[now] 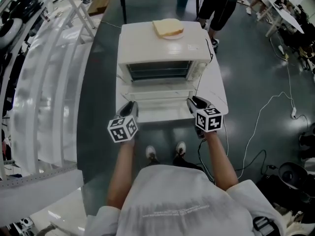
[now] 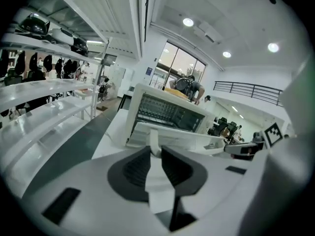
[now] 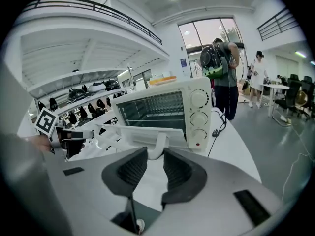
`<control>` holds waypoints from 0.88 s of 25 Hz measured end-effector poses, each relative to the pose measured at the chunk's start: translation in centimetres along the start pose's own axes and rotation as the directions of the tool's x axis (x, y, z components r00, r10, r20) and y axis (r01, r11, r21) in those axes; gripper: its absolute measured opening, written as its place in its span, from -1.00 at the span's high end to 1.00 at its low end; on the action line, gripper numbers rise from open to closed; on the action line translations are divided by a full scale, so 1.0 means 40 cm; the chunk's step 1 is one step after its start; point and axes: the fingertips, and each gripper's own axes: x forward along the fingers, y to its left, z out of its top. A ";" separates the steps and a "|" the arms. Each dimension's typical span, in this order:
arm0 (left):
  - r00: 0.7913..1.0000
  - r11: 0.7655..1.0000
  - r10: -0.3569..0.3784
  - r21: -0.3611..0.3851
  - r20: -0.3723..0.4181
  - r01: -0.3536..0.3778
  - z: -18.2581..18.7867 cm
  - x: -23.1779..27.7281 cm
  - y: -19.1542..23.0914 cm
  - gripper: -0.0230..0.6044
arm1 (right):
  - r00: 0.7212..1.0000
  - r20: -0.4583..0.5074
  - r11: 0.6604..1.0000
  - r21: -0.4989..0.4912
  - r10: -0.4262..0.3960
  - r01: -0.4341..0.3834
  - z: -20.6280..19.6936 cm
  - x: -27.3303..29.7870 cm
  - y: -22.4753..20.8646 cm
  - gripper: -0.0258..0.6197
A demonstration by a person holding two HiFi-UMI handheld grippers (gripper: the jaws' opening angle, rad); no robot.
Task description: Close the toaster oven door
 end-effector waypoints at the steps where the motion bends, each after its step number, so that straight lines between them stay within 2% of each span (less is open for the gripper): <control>1: 1.000 1.000 -0.004 -0.002 0.013 0.004 0.014 0.003 -0.002 0.70 | 1.000 0.016 1.000 -0.003 -0.004 0.004 0.015 0.000 -0.002 0.60; 11: 0.990 1.000 -0.026 0.016 0.137 0.024 0.185 0.063 -0.010 0.70 | 0.985 0.172 0.998 -0.053 -0.017 0.026 0.191 0.035 -0.030 0.60; 22: 0.984 0.998 -0.048 0.049 0.169 0.040 0.289 0.139 -0.002 0.70 | 0.972 0.231 0.999 -0.013 -0.037 0.041 0.298 0.098 -0.071 0.60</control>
